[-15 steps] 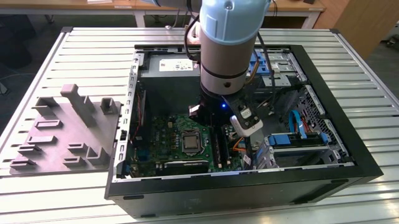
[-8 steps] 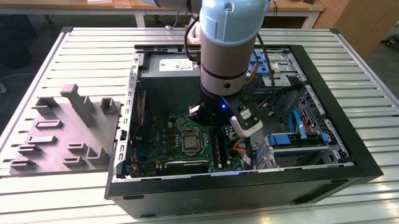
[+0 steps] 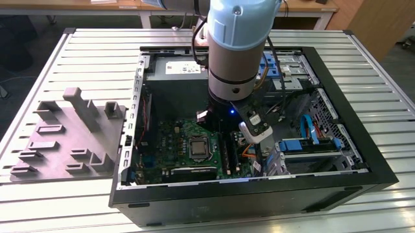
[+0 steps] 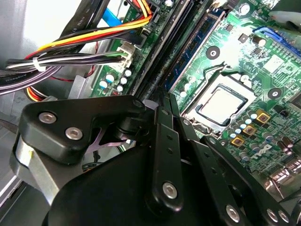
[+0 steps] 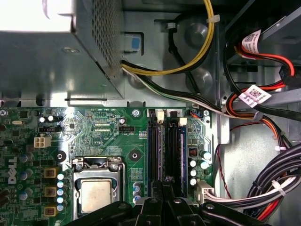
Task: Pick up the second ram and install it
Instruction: 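Insert the second ram into the second slot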
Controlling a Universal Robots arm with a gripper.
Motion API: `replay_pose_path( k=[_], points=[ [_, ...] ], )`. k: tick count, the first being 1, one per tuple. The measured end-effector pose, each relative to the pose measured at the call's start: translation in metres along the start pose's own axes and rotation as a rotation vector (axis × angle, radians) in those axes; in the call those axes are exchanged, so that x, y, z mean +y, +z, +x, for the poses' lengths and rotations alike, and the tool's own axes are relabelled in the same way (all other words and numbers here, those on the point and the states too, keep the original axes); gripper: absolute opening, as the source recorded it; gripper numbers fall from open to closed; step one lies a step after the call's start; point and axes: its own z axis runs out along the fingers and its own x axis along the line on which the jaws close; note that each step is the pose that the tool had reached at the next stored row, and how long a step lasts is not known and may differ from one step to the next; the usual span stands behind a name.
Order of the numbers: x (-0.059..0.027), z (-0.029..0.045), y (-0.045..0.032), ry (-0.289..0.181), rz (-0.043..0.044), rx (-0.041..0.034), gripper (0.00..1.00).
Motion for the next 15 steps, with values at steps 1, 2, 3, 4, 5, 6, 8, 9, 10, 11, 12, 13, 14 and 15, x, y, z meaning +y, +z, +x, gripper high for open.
replay_pose_path(
  k=[1, 2, 3, 4, 5, 6, 8, 9, 10, 11, 12, 13, 14, 15],
  points=[
    [0.0000, 0.0000, 0.0001, 0.000, -0.0003, 0.0000, 0.12],
    [0.0000, 0.0000, 0.0005, 0.000, -0.0006, -0.0001, 0.12],
    [0.0000, 0.0000, 0.0012, 0.000, -0.0008, -0.0002, 0.12],
    [-0.0001, 0.0001, 0.0015, 0.000, -0.0004, -0.0001, 0.12],
    [-0.0001, 0.0001, 0.0016, 0.000, -0.0004, -0.0001, 0.12],
    [-0.0001, 0.0001, 0.0016, 0.000, -0.0002, 0.0000, 0.12],
    [-0.0001, 0.0001, 0.0017, 0.000, -0.0003, 0.0000, 0.12],
    [-0.0001, 0.0001, 0.0018, 0.000, -0.0005, -0.0001, 0.12],
    [-0.0001, 0.0001, 0.0019, 0.000, -0.0006, -0.0001, 0.12],
    [-0.0001, 0.0001, 0.0019, 0.000, -0.0005, -0.0001, 0.12],
    [-0.0001, 0.0001, 0.0020, 0.000, -0.0005, -0.0001, 0.12],
    [-0.0001, 0.0001, 0.0021, 0.000, -0.0006, 0.0000, 0.13],
    [0.0000, 0.0001, 0.0023, 0.000, -0.0010, -0.0002, 0.13],
    [-0.0001, 0.0001, 0.0023, 0.000, -0.0009, -0.0002, 0.13]
  ],
)
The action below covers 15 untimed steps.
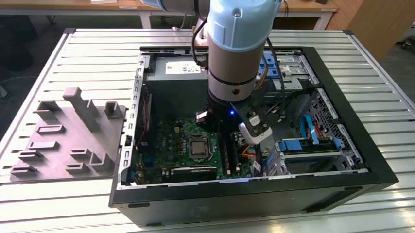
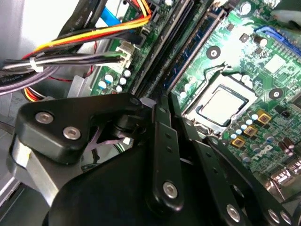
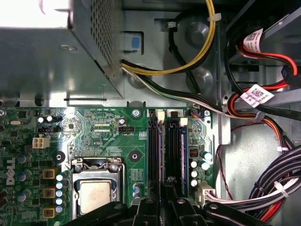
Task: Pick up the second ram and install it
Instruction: 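Insert the second ram into the second slot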
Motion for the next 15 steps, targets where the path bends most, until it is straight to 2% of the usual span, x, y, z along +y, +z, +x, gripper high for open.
replay_pose_path(
  k=[1, 4, 5, 12, 15],
  points=[
    [0.0000, 0.0000, 0.0000, 0.000, 0.0003, 0.0001, 0.19],
    [0.0000, -0.0001, -0.0016, 0.000, 0.0004, 0.0001, 0.19],
    [0.0003, -0.0003, -0.0054, 0.000, 0.0004, 0.0001, 0.19],
    [0.0009, -0.0009, -0.0174, 0.000, 0.0004, 0.0001, 0.19],
    [0.0010, -0.0009, -0.0180, 0.000, 0.0000, -0.0001, 0.19]
  ],
)
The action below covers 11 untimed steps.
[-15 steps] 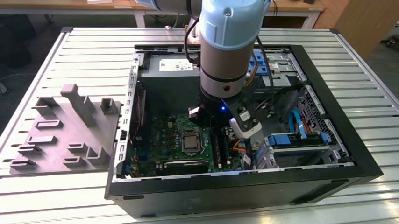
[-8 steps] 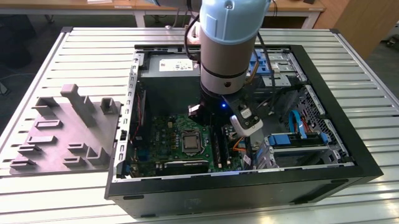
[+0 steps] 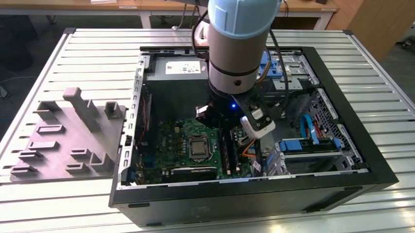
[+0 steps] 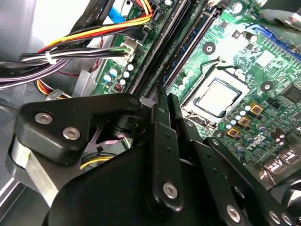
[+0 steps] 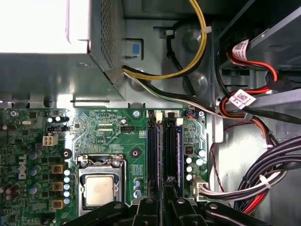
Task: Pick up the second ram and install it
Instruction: 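Insert the second ram into the second slot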
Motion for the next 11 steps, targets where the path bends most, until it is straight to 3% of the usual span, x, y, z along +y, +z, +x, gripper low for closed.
replay_pose_path(
  k=[4, 6, 11],
  points=[
    [0.0000, 0.0000, -0.0007, 0.000, 0.0003, 0.0001, 0.19],
    [0.0000, 0.0000, -0.0009, 0.000, 0.0003, 0.0001, 0.11],
    [0.0001, -0.0001, -0.0015, 0.000, 0.0004, 0.0001, 0.10]
  ],
)
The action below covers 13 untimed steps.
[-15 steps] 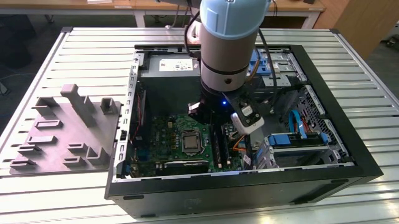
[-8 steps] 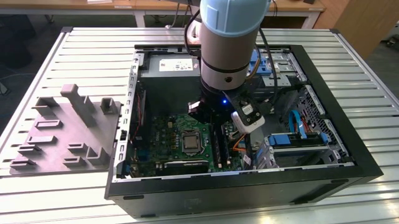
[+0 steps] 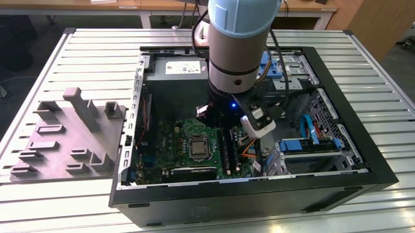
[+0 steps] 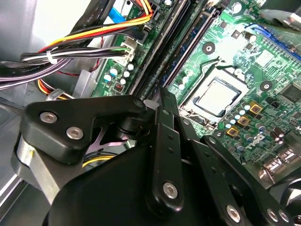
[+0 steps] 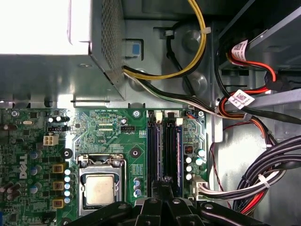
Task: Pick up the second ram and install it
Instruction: 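Press down the second ram until it locks into place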
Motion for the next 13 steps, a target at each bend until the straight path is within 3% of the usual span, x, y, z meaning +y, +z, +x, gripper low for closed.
replay_pose_path(
  k=[2, 13],
  points=[
    [0.0002, -0.0002, -0.0044, 0.000, 0.0000, 0.0000, 0.10],
    [0.0031, -0.0002, -0.0046, 0.000, -0.0006, 0.0001, 0.10]
  ],
)
